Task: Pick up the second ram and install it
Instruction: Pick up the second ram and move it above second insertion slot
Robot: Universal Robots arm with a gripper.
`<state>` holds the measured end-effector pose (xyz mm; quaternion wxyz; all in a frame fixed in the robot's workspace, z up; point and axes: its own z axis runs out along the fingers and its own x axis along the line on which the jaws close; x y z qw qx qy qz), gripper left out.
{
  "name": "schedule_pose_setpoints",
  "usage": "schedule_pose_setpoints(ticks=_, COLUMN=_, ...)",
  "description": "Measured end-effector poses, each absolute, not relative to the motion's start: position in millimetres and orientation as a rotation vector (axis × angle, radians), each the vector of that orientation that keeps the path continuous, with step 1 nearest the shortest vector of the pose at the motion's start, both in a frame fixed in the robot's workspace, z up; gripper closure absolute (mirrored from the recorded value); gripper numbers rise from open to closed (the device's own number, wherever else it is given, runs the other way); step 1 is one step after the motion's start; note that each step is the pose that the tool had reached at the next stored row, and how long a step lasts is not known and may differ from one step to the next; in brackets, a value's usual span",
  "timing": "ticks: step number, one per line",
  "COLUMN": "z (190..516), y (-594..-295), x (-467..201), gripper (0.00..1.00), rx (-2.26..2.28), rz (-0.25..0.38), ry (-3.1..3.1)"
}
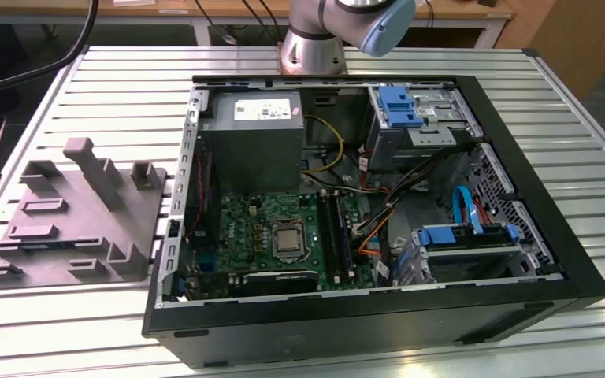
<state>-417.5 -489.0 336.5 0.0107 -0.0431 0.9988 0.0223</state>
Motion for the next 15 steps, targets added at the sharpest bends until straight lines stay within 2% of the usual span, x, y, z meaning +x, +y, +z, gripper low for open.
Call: schedule_pose_setpoints(ticks=15, z=325, y=-489, x=-417, gripper=0.90, rx=-0.557, rz=0.074, ry=3.075)
